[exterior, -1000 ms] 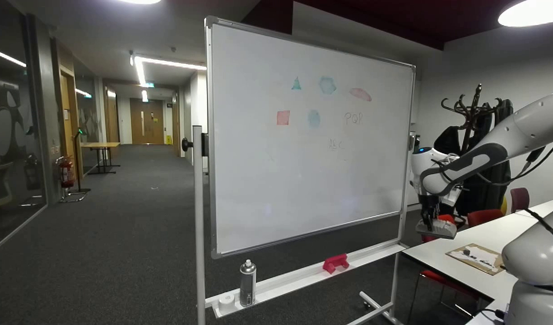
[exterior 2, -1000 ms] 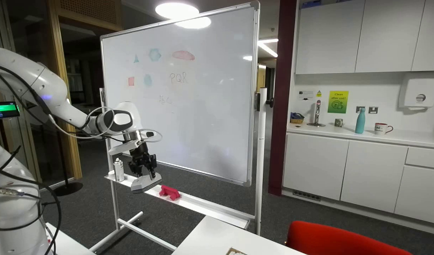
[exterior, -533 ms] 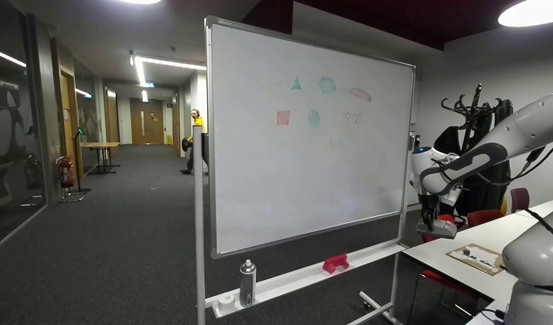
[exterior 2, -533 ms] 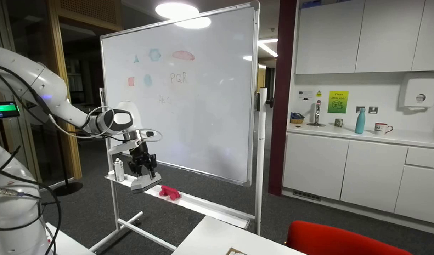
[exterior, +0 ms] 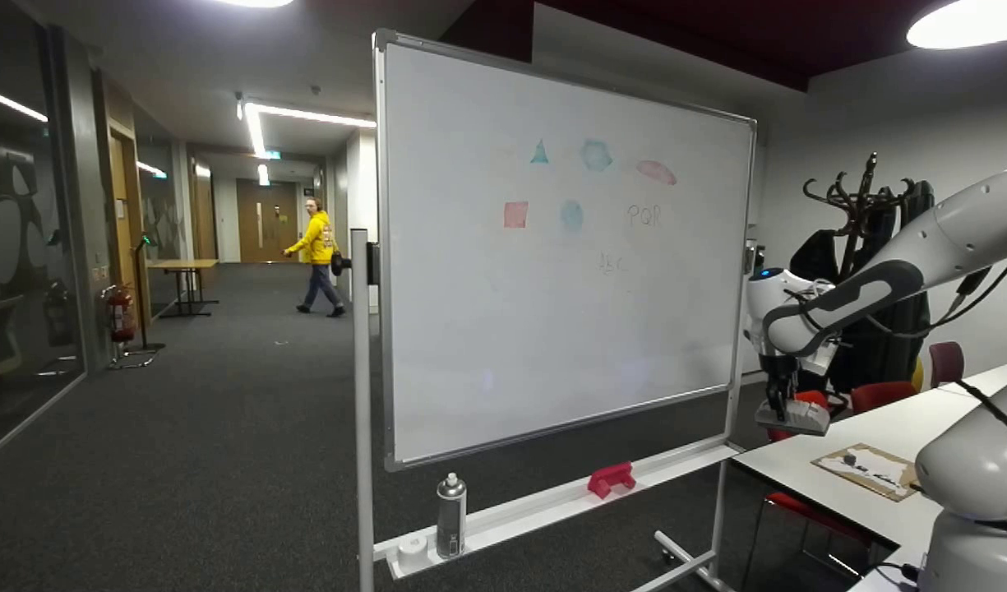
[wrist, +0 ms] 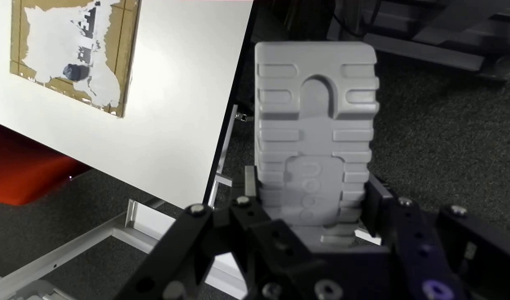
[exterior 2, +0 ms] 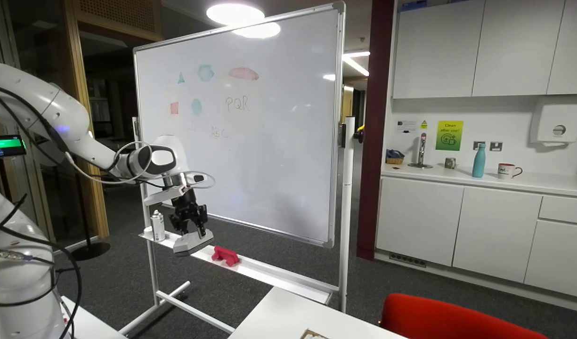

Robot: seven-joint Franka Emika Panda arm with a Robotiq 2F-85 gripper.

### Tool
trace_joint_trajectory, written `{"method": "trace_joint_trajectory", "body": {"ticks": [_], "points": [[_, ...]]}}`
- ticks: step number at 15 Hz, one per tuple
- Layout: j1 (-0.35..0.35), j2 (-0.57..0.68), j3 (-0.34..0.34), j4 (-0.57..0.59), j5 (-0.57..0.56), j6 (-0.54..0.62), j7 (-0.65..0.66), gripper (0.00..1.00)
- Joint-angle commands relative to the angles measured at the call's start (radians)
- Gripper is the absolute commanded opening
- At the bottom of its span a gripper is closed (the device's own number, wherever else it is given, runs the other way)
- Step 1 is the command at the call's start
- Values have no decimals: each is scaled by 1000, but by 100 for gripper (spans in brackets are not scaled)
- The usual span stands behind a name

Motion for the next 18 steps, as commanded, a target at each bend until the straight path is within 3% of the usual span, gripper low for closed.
{"method": "trace_joint_trajectory", "body": {"ticks": [1, 10, 15, 18], "points": [[59, -46, 17, -5, 51, -20, -30, 33], [194, -201, 89, 69, 209, -78, -8, 33], [214, -209, 69, 202, 378, -177, 25, 33], [203, -182, 82, 260, 410, -231, 48, 33]]}}
